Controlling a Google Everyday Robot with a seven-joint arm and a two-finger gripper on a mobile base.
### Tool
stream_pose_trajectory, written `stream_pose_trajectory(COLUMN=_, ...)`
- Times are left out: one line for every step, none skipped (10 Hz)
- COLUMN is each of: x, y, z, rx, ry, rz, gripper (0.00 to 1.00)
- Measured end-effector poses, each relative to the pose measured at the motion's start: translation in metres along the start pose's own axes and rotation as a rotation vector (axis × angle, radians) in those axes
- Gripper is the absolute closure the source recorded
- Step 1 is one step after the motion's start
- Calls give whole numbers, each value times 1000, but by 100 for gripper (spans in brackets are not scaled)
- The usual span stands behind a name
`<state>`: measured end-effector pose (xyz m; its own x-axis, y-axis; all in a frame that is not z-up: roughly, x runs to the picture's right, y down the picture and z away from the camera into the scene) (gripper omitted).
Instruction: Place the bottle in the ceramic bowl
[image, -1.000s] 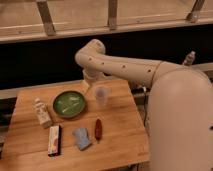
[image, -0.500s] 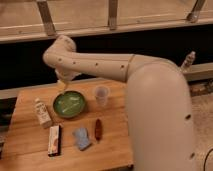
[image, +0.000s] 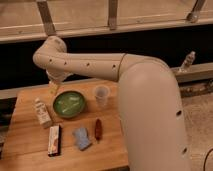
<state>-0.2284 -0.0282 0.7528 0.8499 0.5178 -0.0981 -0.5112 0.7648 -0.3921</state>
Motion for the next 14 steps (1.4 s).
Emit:
stream_pose_trajectory(x=2, y=-1, z=0, rx=-8, ry=2, rz=-2, gripper=20)
stream_pose_trajectory(x=4, y=1, z=6, rx=-34, ry=14, rz=-13, gripper=20)
stream_pose_trajectory(x=3, y=8, z=13, rx=-59, ry=21, rz=-22, gripper=20)
stream_pose_trajectory(x=-5, y=23, z=28, rx=-92, ry=30, rz=-47, gripper=20)
stream_pose_trajectory(x=-18, y=37, z=36, rx=-118, ry=35, rz=-79, gripper=20)
stream_pose_trajectory(x=-35, y=49, z=43, rx=-137, ry=38, rz=-117, gripper=20)
stream_pose_trajectory(x=-57, y=66, z=53, rx=-165, ry=45, rz=-163, gripper=20)
stream_pose_trajectory(x=-77, y=81, z=62, rx=-187, ry=50, rz=-204, gripper=20)
stream_pose_trajectory(x=-93, y=101, z=73, rx=-209, ry=61, rz=-251, gripper=20)
stream_pose_trajectory(x=-97, y=109, z=76, rx=-218, ry=63, rz=-265, gripper=20)
stream_pose_trajectory(x=-103, y=118, z=81, rx=-229, ry=68, rz=-284, gripper=20)
stream_pose_trajectory(x=-101, y=113, z=82, rx=-221, ry=73, rz=-279, gripper=20)
stream_pose_trajectory(x=-101, y=113, z=82, rx=-221, ry=73, rz=-279, gripper=20)
stream_pose_trajectory(x=-101, y=115, z=82, rx=-224, ry=76, rz=-281, gripper=20)
